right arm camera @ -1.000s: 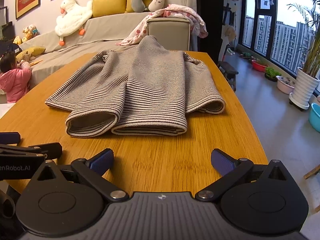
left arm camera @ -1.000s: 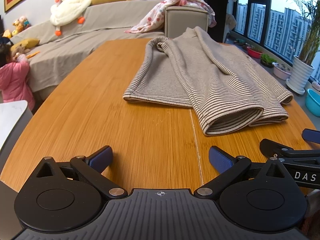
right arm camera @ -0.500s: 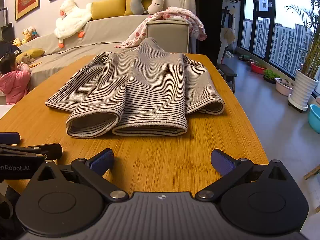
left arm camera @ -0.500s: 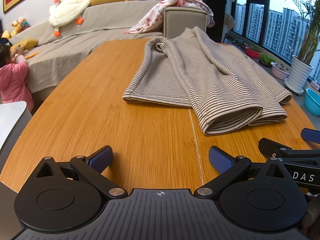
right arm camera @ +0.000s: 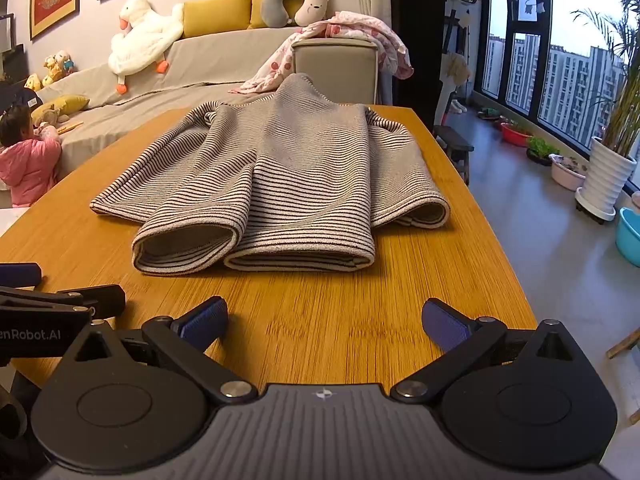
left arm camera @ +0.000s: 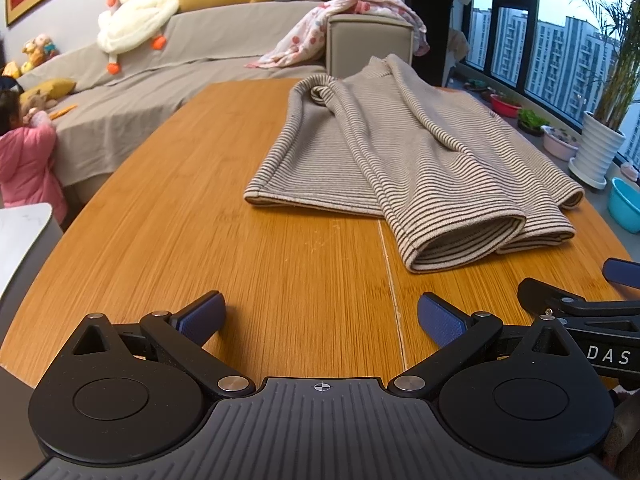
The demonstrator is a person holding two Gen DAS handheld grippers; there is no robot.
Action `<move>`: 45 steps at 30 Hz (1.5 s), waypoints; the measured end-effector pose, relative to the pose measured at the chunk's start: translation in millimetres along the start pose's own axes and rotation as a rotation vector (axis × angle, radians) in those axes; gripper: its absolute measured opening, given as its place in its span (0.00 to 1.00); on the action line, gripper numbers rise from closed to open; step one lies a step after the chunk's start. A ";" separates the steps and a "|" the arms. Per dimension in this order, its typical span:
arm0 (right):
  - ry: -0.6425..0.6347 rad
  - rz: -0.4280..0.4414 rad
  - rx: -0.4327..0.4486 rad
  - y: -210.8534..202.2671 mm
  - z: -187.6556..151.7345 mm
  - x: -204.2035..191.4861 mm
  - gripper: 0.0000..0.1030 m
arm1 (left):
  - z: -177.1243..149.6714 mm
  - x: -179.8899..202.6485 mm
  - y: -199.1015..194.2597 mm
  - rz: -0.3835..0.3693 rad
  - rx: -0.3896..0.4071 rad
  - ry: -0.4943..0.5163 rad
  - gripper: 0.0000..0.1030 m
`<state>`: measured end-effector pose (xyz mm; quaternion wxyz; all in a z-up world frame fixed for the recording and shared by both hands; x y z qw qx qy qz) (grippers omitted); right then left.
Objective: Fold clothes
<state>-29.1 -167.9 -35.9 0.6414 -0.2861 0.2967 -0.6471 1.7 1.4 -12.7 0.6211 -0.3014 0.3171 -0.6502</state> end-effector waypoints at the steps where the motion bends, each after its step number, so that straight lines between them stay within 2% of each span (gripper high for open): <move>1: 0.000 0.000 -0.001 -0.2 0.2 0.3 1.00 | 0.3 -0.2 0.1 -0.001 -0.001 0.002 1.00; 45: -0.008 -0.007 0.025 1.0 -2.3 -0.1 1.00 | -5.4 -0.8 -1.3 -0.021 0.028 0.023 1.00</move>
Point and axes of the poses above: each gripper's, at about its wrist camera, not at the fingertips, and y roughly the way its jaws point, x to its right, z to its top, the point moved 1 cm from there along y, roughly the way its jaws point, and after that the axes turned 10 degrees about -x, right-handed, at the moved point
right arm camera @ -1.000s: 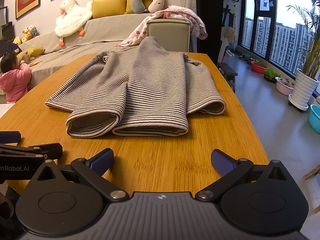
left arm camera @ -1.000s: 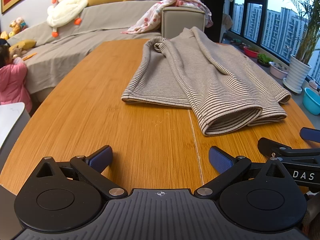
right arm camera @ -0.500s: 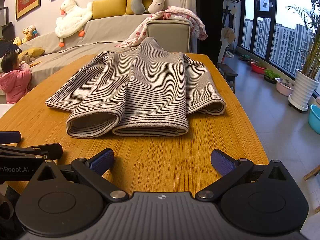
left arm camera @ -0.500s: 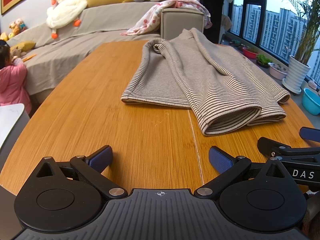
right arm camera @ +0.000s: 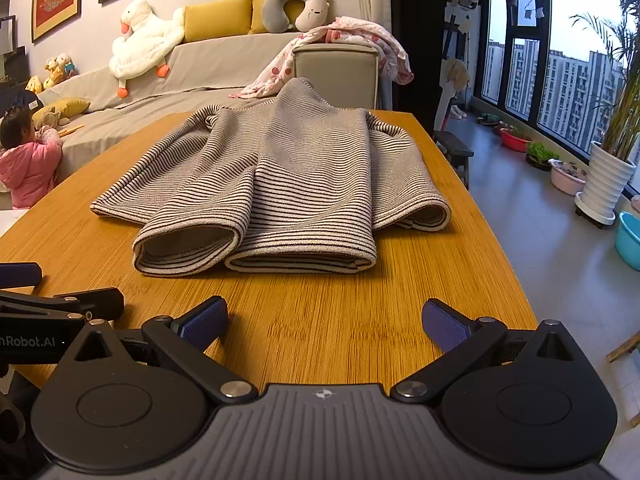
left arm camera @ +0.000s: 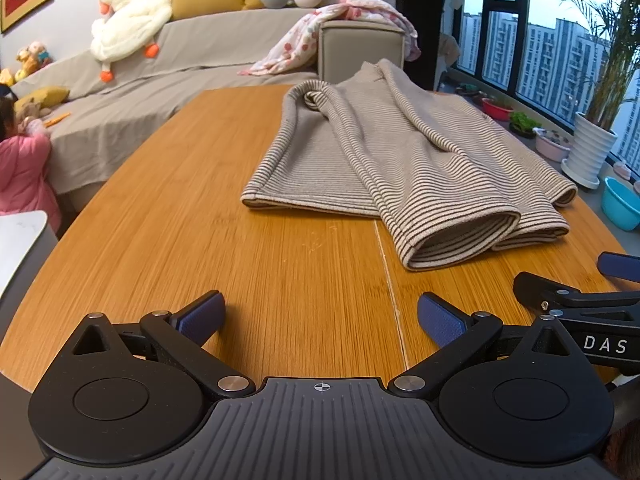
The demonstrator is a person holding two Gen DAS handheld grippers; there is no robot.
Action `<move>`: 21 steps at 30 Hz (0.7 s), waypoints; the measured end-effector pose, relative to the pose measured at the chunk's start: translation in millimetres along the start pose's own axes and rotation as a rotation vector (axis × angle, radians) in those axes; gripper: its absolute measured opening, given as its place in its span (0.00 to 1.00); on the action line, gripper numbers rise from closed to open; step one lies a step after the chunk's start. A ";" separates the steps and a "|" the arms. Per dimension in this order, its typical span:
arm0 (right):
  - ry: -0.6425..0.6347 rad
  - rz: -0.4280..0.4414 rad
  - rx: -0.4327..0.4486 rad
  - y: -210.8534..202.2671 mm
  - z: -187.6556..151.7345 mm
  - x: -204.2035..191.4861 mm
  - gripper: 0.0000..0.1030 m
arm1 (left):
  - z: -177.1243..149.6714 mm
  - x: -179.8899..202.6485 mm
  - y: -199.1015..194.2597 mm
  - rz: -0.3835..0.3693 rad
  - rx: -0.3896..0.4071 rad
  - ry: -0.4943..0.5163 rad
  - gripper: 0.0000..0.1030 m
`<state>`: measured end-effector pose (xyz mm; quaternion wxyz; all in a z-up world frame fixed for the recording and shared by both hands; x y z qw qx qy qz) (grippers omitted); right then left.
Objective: Fold clothes
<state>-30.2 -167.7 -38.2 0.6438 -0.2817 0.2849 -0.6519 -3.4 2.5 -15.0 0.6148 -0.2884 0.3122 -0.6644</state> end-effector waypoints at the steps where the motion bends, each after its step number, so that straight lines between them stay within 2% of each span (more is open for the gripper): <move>1: 0.000 0.000 -0.001 0.1 0.1 0.1 1.00 | 0.1 -0.3 0.1 0.000 0.001 0.001 1.00; 21: -0.019 0.006 -0.020 -2.9 0.9 0.1 1.00 | 2.4 0.3 -1.3 0.007 -0.030 -0.007 1.00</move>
Point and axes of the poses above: each gripper's, at about its wrist camera, not at the fingertips, and y roughly the way its jaws point, x to its right, z to its top, the point moved 1 cm from there along y, roughly the way its jaws point, and after that the axes turned 10 degrees about -x, right-handed, at the moved point
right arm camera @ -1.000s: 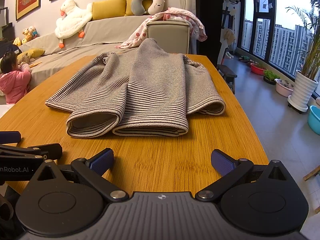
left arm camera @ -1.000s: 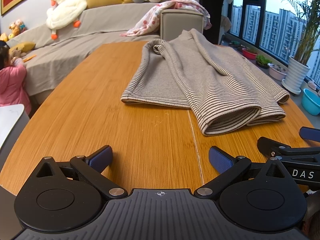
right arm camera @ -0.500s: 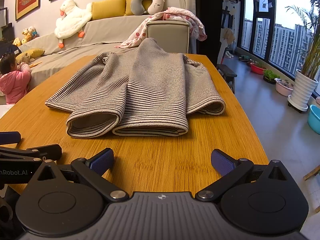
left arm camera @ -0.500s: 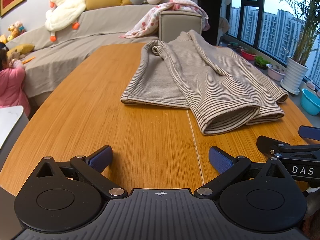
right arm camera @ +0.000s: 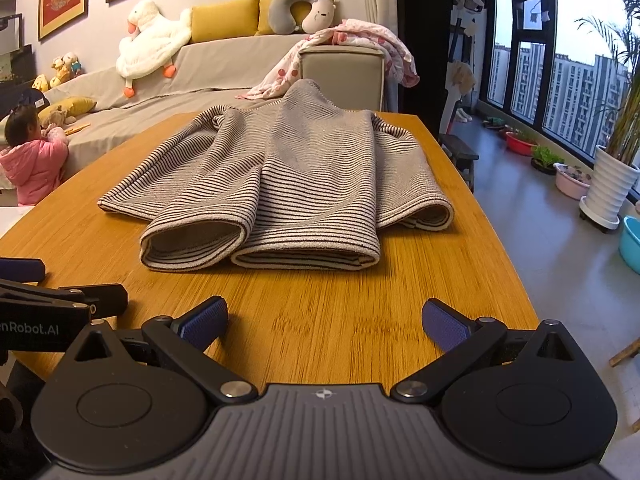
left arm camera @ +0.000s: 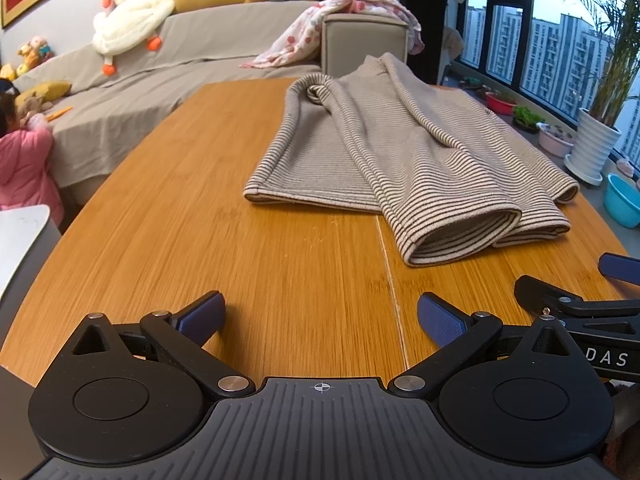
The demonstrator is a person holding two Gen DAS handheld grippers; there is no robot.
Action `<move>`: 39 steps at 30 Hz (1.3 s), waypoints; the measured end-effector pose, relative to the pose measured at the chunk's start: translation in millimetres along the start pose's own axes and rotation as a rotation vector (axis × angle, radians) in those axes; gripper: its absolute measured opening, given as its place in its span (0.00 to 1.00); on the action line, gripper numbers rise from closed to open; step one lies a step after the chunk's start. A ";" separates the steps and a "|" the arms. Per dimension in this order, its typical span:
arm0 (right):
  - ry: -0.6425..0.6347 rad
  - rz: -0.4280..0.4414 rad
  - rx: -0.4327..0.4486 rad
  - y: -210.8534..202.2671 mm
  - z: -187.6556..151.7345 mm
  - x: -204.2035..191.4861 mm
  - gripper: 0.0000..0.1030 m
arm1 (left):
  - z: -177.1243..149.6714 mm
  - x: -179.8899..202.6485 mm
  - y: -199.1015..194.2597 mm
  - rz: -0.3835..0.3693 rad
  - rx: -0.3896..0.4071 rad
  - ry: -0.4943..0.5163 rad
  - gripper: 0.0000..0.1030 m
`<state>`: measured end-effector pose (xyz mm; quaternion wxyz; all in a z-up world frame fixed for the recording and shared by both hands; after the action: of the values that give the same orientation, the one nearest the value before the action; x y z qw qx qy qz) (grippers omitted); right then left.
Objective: Fold clothes
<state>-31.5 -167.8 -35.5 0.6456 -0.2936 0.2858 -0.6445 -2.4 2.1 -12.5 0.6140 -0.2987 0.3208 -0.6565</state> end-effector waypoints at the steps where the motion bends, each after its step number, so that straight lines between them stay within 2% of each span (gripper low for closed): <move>1: 0.000 0.000 -0.001 0.0 0.1 0.0 1.00 | -0.2 0.1 -0.2 0.001 -0.001 0.000 1.00; 10: 0.004 0.005 -0.009 0.4 1.5 0.2 1.00 | -1.8 0.3 -2.0 -0.001 -0.011 0.001 1.00; 13: -0.007 0.045 -0.007 0.6 3.0 2.7 1.00 | -0.9 -1.8 -2.5 -0.015 -0.016 0.010 1.00; 15: 0.004 0.114 -0.016 -1.2 7.1 11.4 1.00 | 4.3 -9.9 -4.8 -0.072 -0.034 -0.004 1.00; 18: 0.058 0.234 0.008 -10.9 25.9 39.3 1.00 | 26.6 -36.0 -15.3 -0.305 -0.053 -0.103 1.00; 22: 0.047 0.150 0.179 -20.5 64.2 61.7 1.00 | 78.0 -41.0 -20.7 -0.405 0.024 -0.066 1.00; 28: 0.105 0.155 0.279 20.8 117.6 75.9 1.00 | 142.8 -2.5 38.3 -0.334 0.099 0.121 1.00; 30: 0.149 0.157 0.341 32.9 134.5 77.1 1.00 | 159.2 3.9 62.4 -0.381 0.065 0.159 1.00; 33: 0.204 0.201 0.407 57.6 158.1 78.1 1.00 | 171.8 0.4 93.1 -0.434 0.022 0.165 1.00; 36: 0.252 0.252 0.416 88.7 173.9 75.7 1.00 | 183.6 -3.2 122.9 -0.483 -0.022 0.170 1.00; 39: 0.268 0.303 0.350 111.9 179.5 73.4 1.00 | 178.8 -6.7 132.3 -0.456 -0.042 0.185 1.00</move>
<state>177.5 -239.6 0.8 0.7321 -0.0432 0.2937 -0.6131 219.9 -6.2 -6.7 0.4114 -0.3146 0.3135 -0.7959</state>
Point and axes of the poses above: each gripper's, at about its wrist camera, not at the fingertips, and y roughly the way its jaws point, x to its right, z to its top, the point moved 1 cm from there along y, roughly the way its jaws point, and after that the axes turned 10 degrees about -x, right-handed, at the moved point
